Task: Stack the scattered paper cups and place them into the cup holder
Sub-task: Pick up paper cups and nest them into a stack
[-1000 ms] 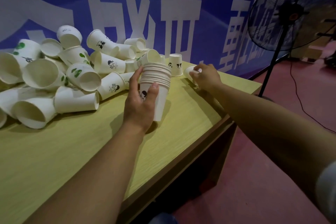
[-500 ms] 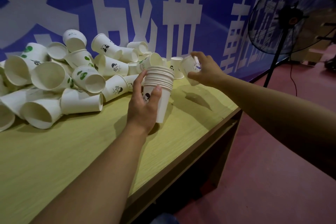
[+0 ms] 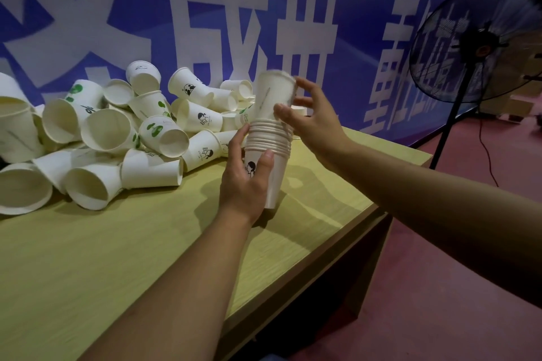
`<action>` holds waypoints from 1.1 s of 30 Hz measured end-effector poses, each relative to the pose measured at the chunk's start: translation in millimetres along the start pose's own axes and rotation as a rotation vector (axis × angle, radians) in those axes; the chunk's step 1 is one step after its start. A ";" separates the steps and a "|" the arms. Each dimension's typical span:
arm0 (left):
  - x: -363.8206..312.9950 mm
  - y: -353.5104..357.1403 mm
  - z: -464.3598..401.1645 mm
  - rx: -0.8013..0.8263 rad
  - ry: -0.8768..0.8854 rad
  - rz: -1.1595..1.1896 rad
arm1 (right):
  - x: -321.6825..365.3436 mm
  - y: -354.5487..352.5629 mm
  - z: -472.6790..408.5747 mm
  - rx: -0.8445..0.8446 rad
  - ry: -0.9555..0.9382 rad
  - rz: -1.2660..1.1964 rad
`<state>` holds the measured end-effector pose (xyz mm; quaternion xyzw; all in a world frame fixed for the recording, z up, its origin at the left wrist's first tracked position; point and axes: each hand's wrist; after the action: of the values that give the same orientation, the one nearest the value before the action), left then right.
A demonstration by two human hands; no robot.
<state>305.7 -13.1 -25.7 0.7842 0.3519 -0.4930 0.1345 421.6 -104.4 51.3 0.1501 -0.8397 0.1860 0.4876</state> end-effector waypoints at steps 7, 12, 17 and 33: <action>2.7 1.2 -3.2 -0.012 0.001 -0.004 | -2.4 5.5 14.9 0.059 -0.036 0.077; 5.4 -7.1 -9.8 -0.113 0.041 -0.152 | -9.6 15.4 23.4 0.167 -0.080 0.082; 9.8 -19.2 -18.4 -0.220 0.093 -0.253 | -11.7 15.5 1.4 0.198 -0.075 0.116; 23.8 -21.7 -34.2 -0.338 0.186 -0.224 | -70.5 36.1 -92.1 0.125 -0.069 0.623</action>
<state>320.4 31.5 -27.1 0.7486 0.5255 -0.3643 0.1755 510.0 -25.2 25.5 -0.0786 -0.8482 0.3723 0.3684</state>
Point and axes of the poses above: each hand's wrist, its own z-axis away from the middle knuckle, its own y-axis out of the palm, x = y × z, and after that the axes turned 3 degrees about -z, right-handed
